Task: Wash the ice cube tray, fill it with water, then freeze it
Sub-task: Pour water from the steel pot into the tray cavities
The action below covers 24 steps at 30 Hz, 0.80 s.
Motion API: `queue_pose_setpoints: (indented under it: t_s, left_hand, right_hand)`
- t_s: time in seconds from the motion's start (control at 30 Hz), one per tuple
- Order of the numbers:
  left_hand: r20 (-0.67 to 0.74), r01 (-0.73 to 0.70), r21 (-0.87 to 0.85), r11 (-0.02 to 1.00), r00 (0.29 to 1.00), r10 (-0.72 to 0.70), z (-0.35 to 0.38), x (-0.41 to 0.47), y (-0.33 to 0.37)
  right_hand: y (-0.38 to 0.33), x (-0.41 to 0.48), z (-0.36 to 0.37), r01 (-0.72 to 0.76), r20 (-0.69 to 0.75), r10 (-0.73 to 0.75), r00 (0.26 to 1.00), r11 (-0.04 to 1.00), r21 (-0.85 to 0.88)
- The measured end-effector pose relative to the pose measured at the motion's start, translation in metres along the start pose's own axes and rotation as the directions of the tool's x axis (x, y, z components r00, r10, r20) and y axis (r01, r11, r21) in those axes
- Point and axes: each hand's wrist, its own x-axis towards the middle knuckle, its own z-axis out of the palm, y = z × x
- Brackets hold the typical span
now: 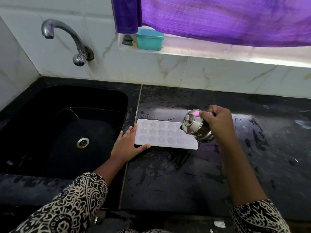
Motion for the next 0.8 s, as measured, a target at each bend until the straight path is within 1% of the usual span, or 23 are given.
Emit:
queue_pose_setpoints:
  t_s: [0.63,0.8]
  left_hand:
    - [-0.006,-0.003,0.001,1.0,1.0,0.003,0.001,0.0,-0.001]
    - [-0.004,0.001,0.002,1.0,1.0,-0.001,0.001,0.0,-0.001]
  right_hand:
    - [-0.009,0.001,-0.002,0.022,-0.002,-0.022,1.0,0.999,-0.037]
    - [-0.011,0.002,-0.002,0.015,0.002,-0.015,1.0,1.0,-0.024]
